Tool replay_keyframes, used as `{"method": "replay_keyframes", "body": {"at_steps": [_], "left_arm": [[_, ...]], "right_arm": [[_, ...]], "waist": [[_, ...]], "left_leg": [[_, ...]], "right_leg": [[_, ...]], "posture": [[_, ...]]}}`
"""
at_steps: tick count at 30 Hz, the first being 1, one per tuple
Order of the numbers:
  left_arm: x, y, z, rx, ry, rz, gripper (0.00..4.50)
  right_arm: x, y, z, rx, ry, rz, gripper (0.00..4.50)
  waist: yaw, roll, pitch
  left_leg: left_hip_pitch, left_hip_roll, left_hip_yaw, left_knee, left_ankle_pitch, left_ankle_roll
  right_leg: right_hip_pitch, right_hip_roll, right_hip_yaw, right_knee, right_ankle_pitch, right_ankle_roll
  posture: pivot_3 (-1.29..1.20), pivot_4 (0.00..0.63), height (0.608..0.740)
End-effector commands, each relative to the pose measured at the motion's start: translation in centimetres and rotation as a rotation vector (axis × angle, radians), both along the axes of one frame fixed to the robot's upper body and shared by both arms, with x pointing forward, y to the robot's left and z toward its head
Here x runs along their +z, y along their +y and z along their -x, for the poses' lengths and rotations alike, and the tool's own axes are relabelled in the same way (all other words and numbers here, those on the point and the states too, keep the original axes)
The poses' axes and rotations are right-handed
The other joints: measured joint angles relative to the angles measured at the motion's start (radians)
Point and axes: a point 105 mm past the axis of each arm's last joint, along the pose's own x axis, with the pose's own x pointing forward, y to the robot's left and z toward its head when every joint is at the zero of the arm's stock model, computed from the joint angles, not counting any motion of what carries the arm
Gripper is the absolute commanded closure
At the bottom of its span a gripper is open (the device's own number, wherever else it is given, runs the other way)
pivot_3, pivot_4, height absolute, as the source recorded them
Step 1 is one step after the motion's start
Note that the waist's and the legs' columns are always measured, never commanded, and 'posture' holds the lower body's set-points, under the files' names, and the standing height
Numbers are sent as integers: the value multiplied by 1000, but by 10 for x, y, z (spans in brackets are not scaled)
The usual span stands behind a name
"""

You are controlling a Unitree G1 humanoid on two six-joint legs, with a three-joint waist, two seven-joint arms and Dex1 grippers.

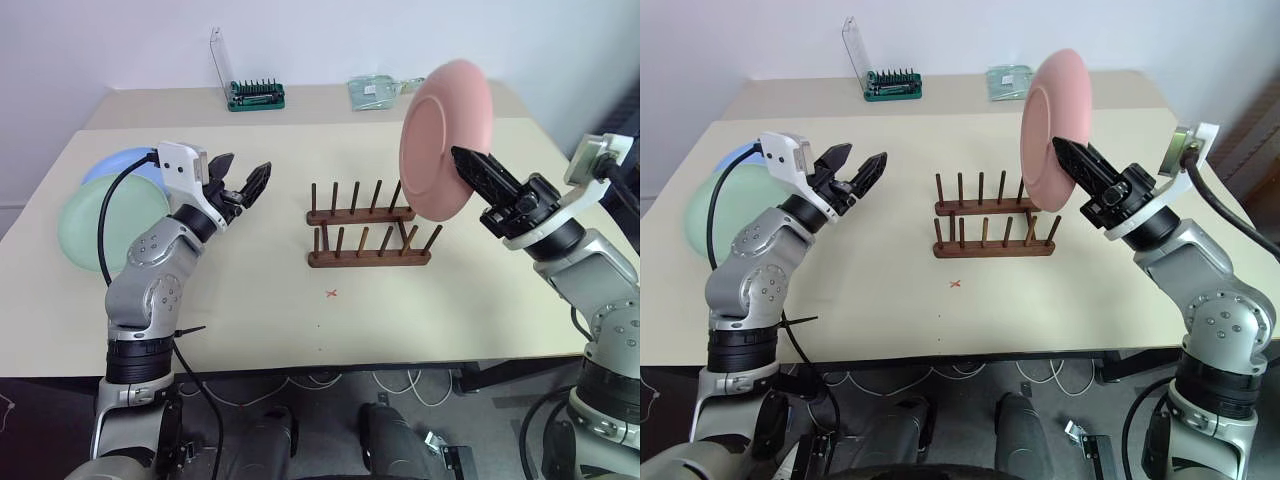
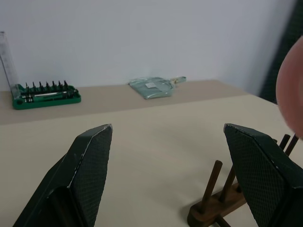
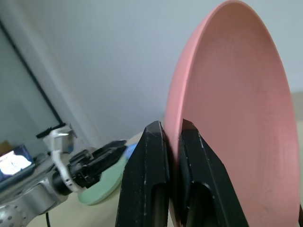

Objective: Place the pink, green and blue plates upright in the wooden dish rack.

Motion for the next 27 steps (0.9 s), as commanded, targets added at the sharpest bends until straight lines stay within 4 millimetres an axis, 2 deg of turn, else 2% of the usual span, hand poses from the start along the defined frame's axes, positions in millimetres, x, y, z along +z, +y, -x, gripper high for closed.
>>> {"method": "replay_keyframes", "body": {"at_steps": [1, 6, 11, 12, 14, 18, 22, 25, 26, 27], "left_arm": [[9, 1, 4, 1, -41, -1, 649], [8, 0, 5, 4, -37, -2, 649], [6, 1, 6, 8, -32, -3, 649], [5, 1, 7, 10, -31, -4, 591], [4, 1, 8, 12, -28, -5, 591], [3, 1, 8, 14, -23, -4, 591], [1, 2, 7, 17, -18, -2, 591], [1, 5, 5, 31, -16, 8, 591], [2, 10, 3, 62, -16, 21, 591], [1, 22, -2, 123, -4, 39, 591]], "right_arm": [[6, -5, 1, -3, -14, -33, 4500], [-5, -12, -14, -42, 49, -36, 4500], [-12, -13, -19, -34, 80, -23, 4500], [-12, -13, -20, -37, 77, -23, 3768], [-10, -14, -21, -54, 67, -16, 2958], [9, -27, -32, -199, -9, -21, 991], [34, -41, -36, -337, -118, 54, 991], [59, -53, -40, -499, -263, 197, 991], [69, -50, -38, -507, -317, 247, 991], [80, -36, -33, -466, -387, 317, 991]], "waist": [[0, 0, 0], [-1, 0, 0], [-1, 0, 0], [-1, 0, 0], [0, 0, 0], [-2, 0, 0], [-1, 0, 0], [0, 1, 0], [0, 1, 0], [-1, 1, 0]], "left_leg": [[0, 0, 0, 0, 0, 0], [0, 0, 0, 0, 0, 0], [0, 0, 0, 0, 0, 0], [0, 0, 0, 0, 0, 0], [0, 0, 0, 1, 0, 0], [0, 0, 0, 1, 0, 0], [0, 0, 0, 1, 0, 0], [-1, 0, 0, 2, 0, 0], [-1, 0, 0, 2, 0, 0], [-1, 0, 0, 2, 0, 0]], "right_leg": [[0, 0, 0, 0, 0, 0], [0, 0, 0, 0, 0, 0], [0, 0, 0, 0, 0, 0], [0, 0, 0, 0, 0, 0], [0, 0, 0, 0, 0, 0], [0, 0, 0, 1, 0, 0], [0, 0, 0, 0, 0, 0], [0, 0, 0, 0, 0, 0], [0, 0, 0, 0, 0, 0], [0, 0, 0, 0, 0, 0]], "posture": [[0, 150, 740], [0, 150, 740], [0, 150, 740], [0, 150, 740], [0, 150, 740], [0, 150, 740], [0, 150, 740], [0, 150, 740], [0, 150, 740], [0, 150, 740]]}}
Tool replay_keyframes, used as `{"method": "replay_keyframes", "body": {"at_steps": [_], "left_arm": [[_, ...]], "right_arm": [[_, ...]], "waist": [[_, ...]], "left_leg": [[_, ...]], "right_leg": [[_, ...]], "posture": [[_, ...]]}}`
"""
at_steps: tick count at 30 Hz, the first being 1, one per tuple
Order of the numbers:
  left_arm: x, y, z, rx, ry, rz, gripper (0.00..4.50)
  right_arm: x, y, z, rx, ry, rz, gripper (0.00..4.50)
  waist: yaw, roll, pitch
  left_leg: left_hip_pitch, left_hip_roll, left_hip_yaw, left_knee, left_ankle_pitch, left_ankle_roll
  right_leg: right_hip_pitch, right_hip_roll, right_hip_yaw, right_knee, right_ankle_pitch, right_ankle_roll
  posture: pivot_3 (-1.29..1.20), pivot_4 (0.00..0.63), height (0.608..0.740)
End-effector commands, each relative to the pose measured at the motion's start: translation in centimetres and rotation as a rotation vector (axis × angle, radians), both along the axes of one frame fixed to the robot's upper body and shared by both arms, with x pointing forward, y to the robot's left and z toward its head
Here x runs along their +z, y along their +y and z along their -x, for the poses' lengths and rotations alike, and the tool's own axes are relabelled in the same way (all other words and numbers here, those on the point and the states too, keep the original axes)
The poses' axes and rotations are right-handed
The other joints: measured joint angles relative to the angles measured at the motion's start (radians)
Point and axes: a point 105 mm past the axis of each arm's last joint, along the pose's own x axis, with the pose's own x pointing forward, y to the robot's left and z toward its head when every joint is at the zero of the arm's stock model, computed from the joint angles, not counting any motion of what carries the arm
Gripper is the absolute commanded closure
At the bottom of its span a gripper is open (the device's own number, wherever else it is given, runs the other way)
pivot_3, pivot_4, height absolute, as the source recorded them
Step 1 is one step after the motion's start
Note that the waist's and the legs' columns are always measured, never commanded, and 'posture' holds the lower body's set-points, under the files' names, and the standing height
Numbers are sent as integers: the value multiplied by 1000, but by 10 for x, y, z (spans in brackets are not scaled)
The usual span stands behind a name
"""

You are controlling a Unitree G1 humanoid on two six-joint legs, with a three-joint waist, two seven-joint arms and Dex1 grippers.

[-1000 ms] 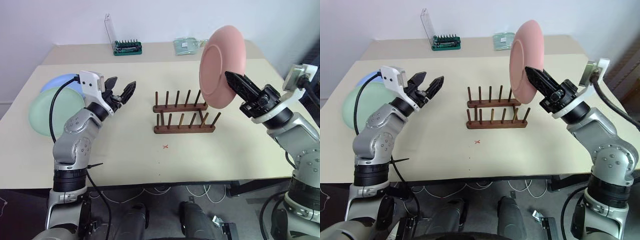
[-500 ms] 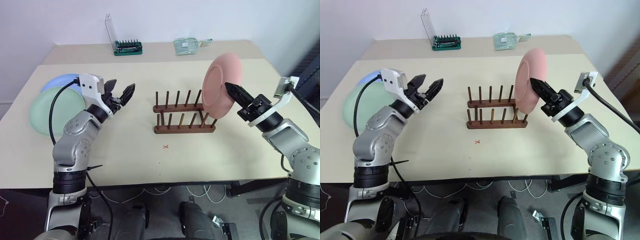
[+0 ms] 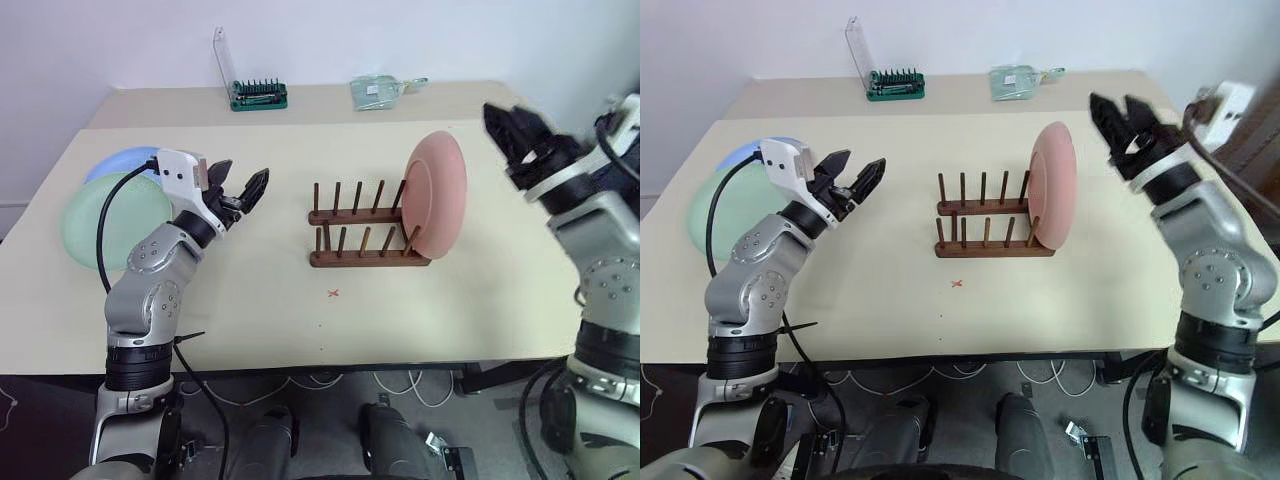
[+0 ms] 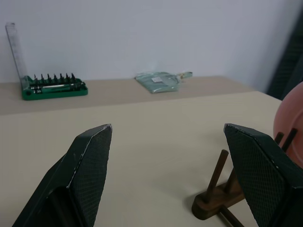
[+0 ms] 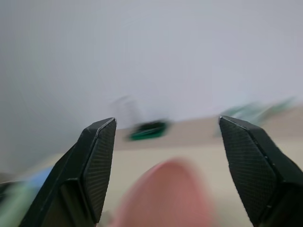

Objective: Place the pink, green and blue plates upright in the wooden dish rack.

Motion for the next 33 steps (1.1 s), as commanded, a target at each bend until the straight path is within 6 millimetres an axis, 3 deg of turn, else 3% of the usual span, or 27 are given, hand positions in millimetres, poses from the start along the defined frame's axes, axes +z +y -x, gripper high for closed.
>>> {"method": "replay_keyframes", "body": {"at_steps": [1, 3, 7, 10, 16, 21, 24, 30, 33], "left_arm": [[9, 26, -8, 137, -20, 43, 82], [11, 52, -12, 257, -24, 61, 15], [19, 126, -8, 629, -39, 131, 15], [22, 185, 12, 934, -51, 123, 15], [7, 241, 50, 1268, 35, 94, 15], [-37, 257, 63, 1333, 257, 213, 15], [-70, 253, 62, 1284, 417, 281, 15], [-96, 239, 52, 1167, 543, 389, 15], [-100, 236, 50, 1158, 564, 413, 849]], "right_arm": [[42, 24, 17, 28, -198, 232, 941], [41, 61, 26, 127, -244, 471, 941], [5, 115, 43, 365, -234, 753, 941], [-20, 134, 49, 477, -205, 833, 941], [-32, 148, 47, 544, -206, 811, 941], [-35, 150, 44, 552, -211, 815, 941], [-36, 149, 44, 550, -209, 814, 941], [-37, 149, 44, 541, -206, 817, 941], [-38, 149, 45, 532, -206, 820, 941]], "waist": [[-3, 1, 0], [-9, 2, 0], [-10, 1, 0], [-3, 1, 0], [10, -1, 0], [5, -1, 0], [1, -1, -1], [0, -1, -1], [0, -2, -1]], "left_leg": [[0, 0, 0, 0, 0, 0], [0, 1, 0, 0, 0, 0], [1, 2, 0, -1, 0, 0], [0, 1, 0, 0, 0, 0], [0, 0, -1, 1, 0, 0], [0, 0, -1, 1, 0, 0], [0, 0, -1, 1, 0, 0], [0, 0, -1, 1, 0, 0], [0, 0, -1, 1, 0, 0]], "right_leg": [[0, 0, 0, 0, 0, 0], [0, 0, 0, 0, 0, 0], [-1, 1, 0, 0, 0, 0], [-1, 1, 0, 0, 0, 0], [0, 0, 0, 0, 0, 0], [0, 0, -1, 0, 0, 1], [0, 0, -1, 1, 0, 1], [-1, 0, -1, 1, 0, 1], [-1, 0, -1, 1, 0, 0]], "posture": [[0, 150, 740], [0, 150, 740], [0, 150, 740], [0, 150, 740], [0, 150, 740], [0, 150, 740], [0, 150, 740], [0, 150, 740], [0, 150, 740]]}}
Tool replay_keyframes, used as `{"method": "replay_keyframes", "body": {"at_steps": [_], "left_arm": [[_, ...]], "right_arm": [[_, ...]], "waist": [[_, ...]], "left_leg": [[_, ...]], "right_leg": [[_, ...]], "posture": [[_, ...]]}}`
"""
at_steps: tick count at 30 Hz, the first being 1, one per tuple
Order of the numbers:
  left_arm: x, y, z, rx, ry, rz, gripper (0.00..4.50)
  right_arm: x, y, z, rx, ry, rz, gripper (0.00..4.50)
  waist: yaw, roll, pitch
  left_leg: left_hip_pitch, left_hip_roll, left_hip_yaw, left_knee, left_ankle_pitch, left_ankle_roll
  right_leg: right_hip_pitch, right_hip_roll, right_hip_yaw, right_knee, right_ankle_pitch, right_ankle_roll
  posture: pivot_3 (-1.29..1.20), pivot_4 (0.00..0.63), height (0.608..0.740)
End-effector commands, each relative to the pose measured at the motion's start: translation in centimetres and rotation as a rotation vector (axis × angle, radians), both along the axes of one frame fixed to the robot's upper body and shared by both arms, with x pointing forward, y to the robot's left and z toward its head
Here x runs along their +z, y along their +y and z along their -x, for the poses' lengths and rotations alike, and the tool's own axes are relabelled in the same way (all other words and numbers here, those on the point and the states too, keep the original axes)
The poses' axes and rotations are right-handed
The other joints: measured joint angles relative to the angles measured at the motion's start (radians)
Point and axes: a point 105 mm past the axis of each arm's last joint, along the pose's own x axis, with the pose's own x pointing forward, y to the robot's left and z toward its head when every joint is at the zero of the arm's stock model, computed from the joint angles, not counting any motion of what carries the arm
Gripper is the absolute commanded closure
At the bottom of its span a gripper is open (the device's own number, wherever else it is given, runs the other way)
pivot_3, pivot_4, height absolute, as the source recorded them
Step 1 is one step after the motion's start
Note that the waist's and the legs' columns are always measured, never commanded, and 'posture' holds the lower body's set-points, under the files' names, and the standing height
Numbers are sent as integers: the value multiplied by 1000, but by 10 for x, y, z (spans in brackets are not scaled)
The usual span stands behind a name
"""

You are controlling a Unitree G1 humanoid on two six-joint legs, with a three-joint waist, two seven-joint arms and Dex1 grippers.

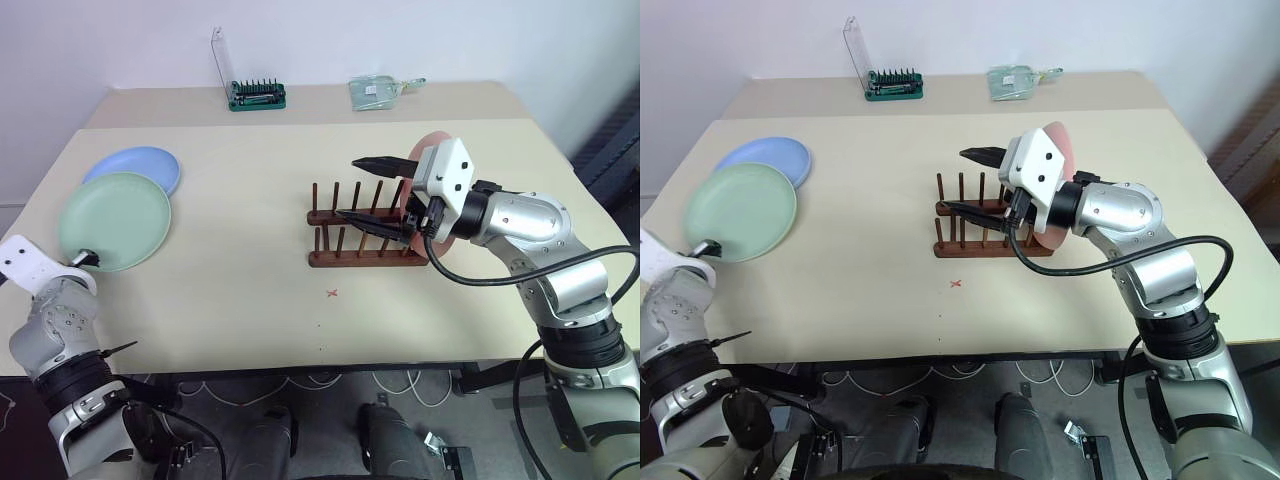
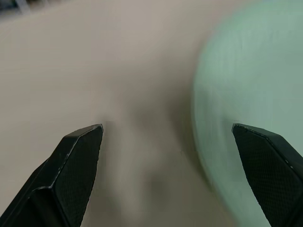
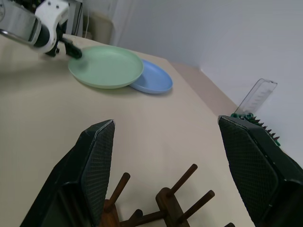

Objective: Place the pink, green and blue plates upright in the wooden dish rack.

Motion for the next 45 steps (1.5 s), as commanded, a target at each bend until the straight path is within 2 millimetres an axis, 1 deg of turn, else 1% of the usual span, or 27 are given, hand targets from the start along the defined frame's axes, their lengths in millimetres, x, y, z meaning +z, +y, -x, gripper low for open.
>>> {"method": "replay_keyframes", "body": {"at_steps": [1, 7, 8, 11, 12, 14, 16, 18, 19, 20, 22, 24, 25, 26, 28, 30, 31, 32, 34, 35, 36, 39, 42, 45], "left_arm": [[10, 2, -1, 11, -42, 10, 1358], [7, 0, -2, 14, -52, 32, 4391], [7, 0, -3, 10, -63, 37, 4452], [15, -4, -7, -13, -122, 24, 4452], [21, -5, -9, -23, -163, 14, 4452], [39, -13, -15, -67, -277, -8, 4452], [54, -20, -20, -108, -356, -40, 4452], [63, -24, -22, -128, -395, -62, 4452], [86, -34, -27, -178, -462, -126, 4452], [114, -50, -34, -249, -511, -231, 4484], [149, -78, -41, -349, -577, -362, 4500], [171, -105, -48, -423, -635, -406, 4500], [182, -121, -51, -465, -667, -432, 4500], [188, -131, -52, -490, -685, -451, 4500], [205, -162, -57, -556, -725, -479, 4500], [215, -184, -58, -600, -756, -487, 4500], [218, -190, -58, -611, -767, -488, 4500], [220, -203, -59, -643, -775, -478, 4500], [226, -239, -58, -753, -805, -447, 4500], [227, -250, -57, -788, -811, -447, 4500], [228, -258, -55, -810, -824, -420, 4500], [225, -269, -52, -859, -822, -386, 4500], [223, -275, -50, -890, -814, -367, 4500], [220, -283, -48, -941, -807, -365, 4500]], "right_arm": [[11, -2, 6, -3, -56, -16, 941], [11, -2, 6, -5, -57, -17, 941], [10, -2, 6, -2, -56, -17, 941], [10, -1, 7, 6, -56, -12, 941], [10, -1, 7, 10, -59, -11, 941], [11, 1, 9, 22, -70, -10, 941], [13, 2, 10, 25, -79, -11, 941], [14, 2, 9, 24, -83, -12, 941], [16, 2, 8, 20, -93, -7, 941], [17, 4, 6, 15, -114, 5, 700], [20, 7, 3, 8, -165, 33, 103], [19, 14, -1, -10, -261, 87, 41], [16, 18, -2, -9, -300, 121, 41], [13, 21, -2, -7, -323, 142, 41], [8, 28, -9, -30, -413, 194, 41], [5, 33, -15, -52, -477, 231, 41], [4, 33, -17, -59, -497, 244, 41], [3, 35, -22, -79, -546, 274, 41], [4, 39, -31, -119, -648, 318, 41], [5, 41, -33, -128, -677, 324, 41], [8, 41, -34, -139, -702, 322, 41], [7, 39, -39, -161, -735, 345, 41], [7, 38, -42, -175, -756, 366, 41], [6, 36, -50, -209, -787, 403, 41]], "waist": [[0, 0, 0], [-1, 0, 0], [0, 1, -1], [-1, 1, -1], [0, 1, -1], [0, 1, -1], [2, 0, -1], [1, 0, -1], [1, 0, -1], [1, -1, 0], [3, -2, 1], [5, -2, 0], [4, -3, 0], [2, -3, 0], [-2, -3, -1], [-6, -3, 0], [-7, -3, 0], [-9, -3, 0], [-8, -3, 0], [-5, -3, 0], [-4, -3, 0], [-2, -3, 0], [-6, -3, 0], [-5, -3, 0]], "left_leg": [[0, 0, 0, 0, 0, 0], [0, 0, 0, 0, 0, 0], [0, 0, 0, 0, 0, 0], [1, 0, 0, 0, 0, 0], [1, 0, 0, 0, 0, 0], [0, 0, 0, 0, 0, 0], [0, 0, 0, 0, 0, 0], [0, 0, 0, 0, 0, 0], [0, 0, 0, 0, 0, 0], [0, 0, 0, 0, 0, 0], [0, 0, 0, 0, 0, 0], [-1, 0, 0, 1, 0, -1], [-1, 0, 0, 1, 0, -1], [-1, 0, 0, 1, 0, -1], [0, 0, 1, 1, 1, -2], [0, 0, 1, 0, 2, -4], [0, 0, 1, 0, 2, -4], [0, 0, 1, 0, 2, -4], [0, 0, 1, 0, 2, -4], [0, 0, 1, 0, 2, -4], [-1, 0, 1, 0, 3, -5], [-1, 0, 1, 0, 3, -5], [-1, 0, 1, 0, 3, -5], [0, 0, 1, 0, 3, -5]], "right_leg": [[0, 0, 0, 0, 0, 0], [0, 0, 0, 0, 0, 0], [0, 0, 0, 0, 0, 0], [0, 0, 0, 0, 0, 0], [0, 0, 0, 0, 0, 0], [0, 0, 0, 0, 0, 0], [0, 0, 0, 0, 0, 0], [0, 0, 0, 0, 0, 0], [0, 0, 0, 0, 0, 0], [0, 0, 0, 0, 0, 0], [0, 0, 0, 0, 0, 0], [0, 0, 0, 0, 0, 0], [1, 0, 0, -1, 0, 0], [1, 0, 0, -1, 0, 0], [1, 0, 0, -1, 0, 0], [1, 0, 0, -1, 0, 0], [0, 0, 0, -1, 0, 0], [0, 0, 0, 0, 0, 0], [-1, 0, 0, 0, 0, 0], [-1, 0, 0, 0, 0, 0], [-1, 0, 0, 0, 0, 0], [-1, 0, 0, -1, 0, 0], [-1, 0, 0, -1, 0, 0], [-1, 0, 0, 0, 0, 0]], "posture": [[0, 150, 740], [0, 150, 740], [0, 150, 740], [0, 150, 740], [0, 150, 740], [0, 150, 740], [0, 150, 740], [0, 150, 740], [0, 150, 740], [0, 150, 740], [0, 150, 740], [0, 150, 740], [0, 150, 740], [0, 150, 740], [0, 150, 740], [0, 150, 740], [0, 150, 740], [0, 150, 740], [0, 150, 740], [0, 150, 740], [0, 150, 740], [0, 150, 740], [0, 150, 740], [0, 150, 740]]}}
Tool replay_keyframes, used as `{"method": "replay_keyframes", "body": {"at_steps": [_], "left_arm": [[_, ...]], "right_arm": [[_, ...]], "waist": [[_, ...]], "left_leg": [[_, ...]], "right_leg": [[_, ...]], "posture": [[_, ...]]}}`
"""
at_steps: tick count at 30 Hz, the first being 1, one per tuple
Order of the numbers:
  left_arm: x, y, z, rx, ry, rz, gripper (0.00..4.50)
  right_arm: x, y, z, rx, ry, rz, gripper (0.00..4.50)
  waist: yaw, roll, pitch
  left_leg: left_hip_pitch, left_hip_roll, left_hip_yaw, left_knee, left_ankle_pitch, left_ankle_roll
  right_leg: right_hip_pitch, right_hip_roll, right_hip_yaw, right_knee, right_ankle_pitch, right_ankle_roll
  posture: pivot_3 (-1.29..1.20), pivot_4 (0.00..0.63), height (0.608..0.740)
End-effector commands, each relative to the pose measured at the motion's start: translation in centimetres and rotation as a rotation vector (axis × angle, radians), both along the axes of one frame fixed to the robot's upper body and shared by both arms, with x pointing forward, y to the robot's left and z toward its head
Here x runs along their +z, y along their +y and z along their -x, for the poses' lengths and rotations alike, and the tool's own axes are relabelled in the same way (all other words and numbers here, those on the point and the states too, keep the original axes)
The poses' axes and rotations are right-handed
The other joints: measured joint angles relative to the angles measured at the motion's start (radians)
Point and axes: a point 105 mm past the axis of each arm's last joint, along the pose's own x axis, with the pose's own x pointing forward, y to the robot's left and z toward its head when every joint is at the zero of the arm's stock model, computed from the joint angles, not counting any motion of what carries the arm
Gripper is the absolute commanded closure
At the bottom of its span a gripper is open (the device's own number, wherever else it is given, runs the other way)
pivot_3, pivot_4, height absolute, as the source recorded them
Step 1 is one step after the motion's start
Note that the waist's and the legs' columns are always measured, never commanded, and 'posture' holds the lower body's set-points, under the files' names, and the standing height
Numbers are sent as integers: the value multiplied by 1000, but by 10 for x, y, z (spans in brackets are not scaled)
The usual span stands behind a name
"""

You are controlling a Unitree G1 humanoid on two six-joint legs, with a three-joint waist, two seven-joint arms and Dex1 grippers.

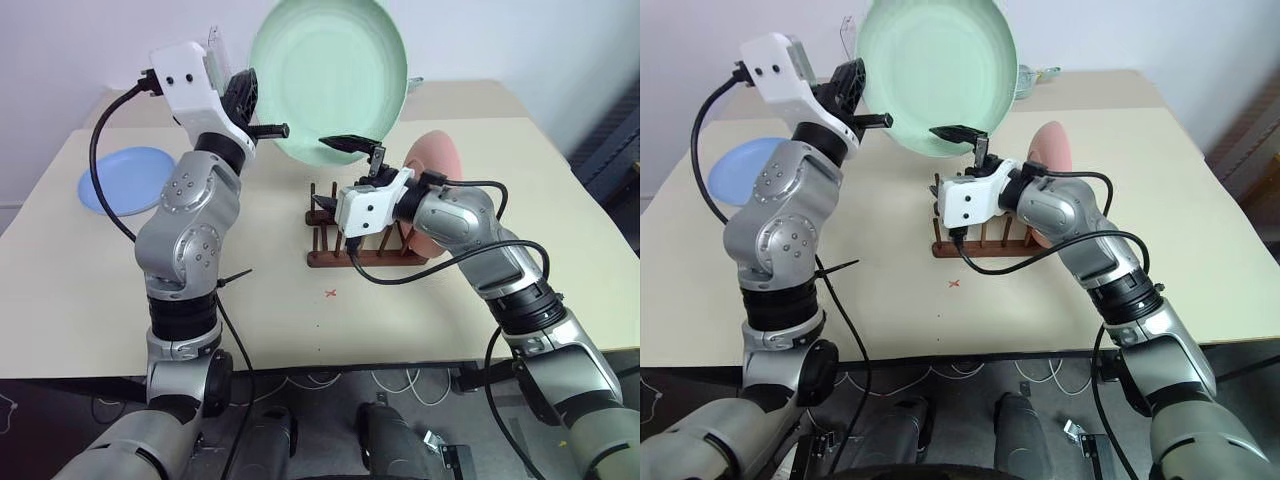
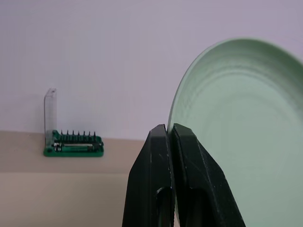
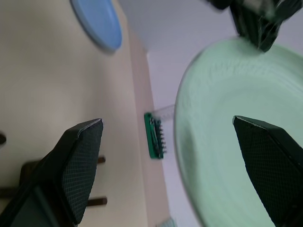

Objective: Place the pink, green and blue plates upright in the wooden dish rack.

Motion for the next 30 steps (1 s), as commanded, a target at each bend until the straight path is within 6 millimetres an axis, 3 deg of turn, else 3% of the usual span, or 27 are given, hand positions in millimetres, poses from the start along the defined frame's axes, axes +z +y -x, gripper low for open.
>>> {"method": "replay_keyframes", "body": {"at_steps": [1, 4, 11, 14, 17, 18, 21, 23, 25, 30], "left_arm": [[11, -8, 12, -51, -51, -9, 4500], [10, -4, 11, -38, -47, -4, 4500], [9, -2, 12, -43, -40, 13, 4500], [13, 4, 13, -40, -55, 67, 3499], [23, 17, 15, -8, -108, 131, 1962], [26, 26, 14, 23, -118, 153, 1425], [32, 74, 11, 199, -154, 188, 19], [27, 99, 10, 249, -152, 136, 19], [8, 114, 8, 236, -101, 30, 19], [-50, 110, 15, 51, 34, -210, 19]], "right_arm": [[17, 0, -4, -20, -101, 9, 41], [17, 1, -6, -22, -107, 12, 889], [22, 0, -10, -36, -149, 18, 4422], [29, 0, -10, -32, -166, -22, 4500], [33, 0, -7, -18, -163, -60, 4500], [34, 0, -7, -15, -157, -72, 4500], [43, -4, -1, 12, -111, -171, 4500], [55, -9, 7, 58, -57, -285, 4500], [69, -15, 18, 129, 48, -432, 4500], [88, -29, 49, 329, 421, -739, 4500]], "waist": [[1, 0, 0], [1, 0, 0], [0, 0, 0], [1, 0, 0], [3, 0, 0], [2, 0, 0], [-3, 0, 0], [-4, 0, 0], [-5, 1, 0], [5, 1, 0]], "left_leg": [[0, 0, 0, 0, 0, 0], [0, 0, 0, 0, 0, 0], [0, 0, 0, 0, 0, 0], [0, 0, 0, 0, 0, 0], [0, 0, 0, 0, 0, 0], [0, 0, 0, 0, 0, 0], [0, 0, 0, 0, 0, 0], [0, 0, 0, 0, 0, 0], [1, 0, 0, -1, 0, 0], [0, 0, -1, -1, -2, 4]], "right_leg": [[0, 0, 0, 0, 0, 0], [0, 0, 0, 0, 0, 0], [0, 0, 0, 0, 0, 0], [0, 0, 0, 0, 0, 0], [1, 0, 0, -1, 0, 0], [1, 0, 0, -1, 0, 0], [0, 0, 0, 0, 0, 0], [0, 0, 0, 0, 0, 0], [0, 1, 0, 0, 0, 0], [1, 0, 1, -1, 0, 0]], "posture": [[0, 150, 740], [0, 150, 740], [0, 150, 740], [0, 150, 740], [0, 150, 740], [0, 150, 740], [0, 150, 740], [0, 150, 740], [0, 150, 740], [0, 150, 740]]}}
